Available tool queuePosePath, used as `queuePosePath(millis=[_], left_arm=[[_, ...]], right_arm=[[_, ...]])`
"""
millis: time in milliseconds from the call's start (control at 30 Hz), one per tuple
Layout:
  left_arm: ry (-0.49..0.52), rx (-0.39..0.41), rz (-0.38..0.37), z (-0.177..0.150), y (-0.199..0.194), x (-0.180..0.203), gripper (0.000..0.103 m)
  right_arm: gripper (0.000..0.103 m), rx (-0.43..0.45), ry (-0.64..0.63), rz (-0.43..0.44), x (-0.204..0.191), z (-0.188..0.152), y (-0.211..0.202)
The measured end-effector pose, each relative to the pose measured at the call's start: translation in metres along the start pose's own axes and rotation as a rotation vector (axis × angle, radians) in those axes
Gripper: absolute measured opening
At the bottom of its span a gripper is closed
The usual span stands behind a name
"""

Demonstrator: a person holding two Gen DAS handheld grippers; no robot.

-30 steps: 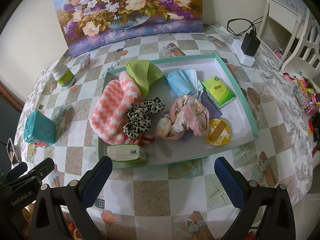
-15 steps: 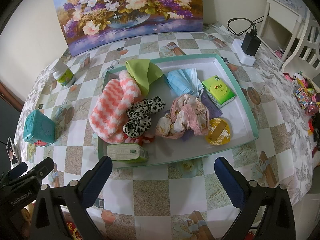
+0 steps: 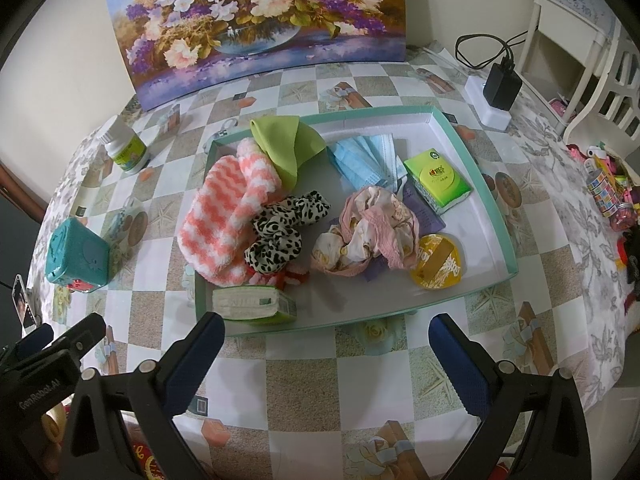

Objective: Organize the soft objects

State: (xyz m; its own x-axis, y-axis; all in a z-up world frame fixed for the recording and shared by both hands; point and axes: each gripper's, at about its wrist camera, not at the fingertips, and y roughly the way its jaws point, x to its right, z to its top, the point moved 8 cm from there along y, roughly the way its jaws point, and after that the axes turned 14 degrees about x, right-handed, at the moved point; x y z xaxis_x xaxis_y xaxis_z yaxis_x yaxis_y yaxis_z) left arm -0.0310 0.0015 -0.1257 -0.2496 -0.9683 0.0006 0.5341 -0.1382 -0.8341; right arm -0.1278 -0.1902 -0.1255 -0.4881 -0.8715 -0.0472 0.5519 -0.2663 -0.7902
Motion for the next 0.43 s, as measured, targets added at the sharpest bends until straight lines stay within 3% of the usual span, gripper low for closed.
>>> queuePosePath(millis=[433], left_arm=[[-0.005,-0.001,0.0,0.0003,0.0002,-0.0004,0.103]], right_arm=[[0.103,-0.001,-0.001,0.0,0.0001,-0.001,0.0001]])
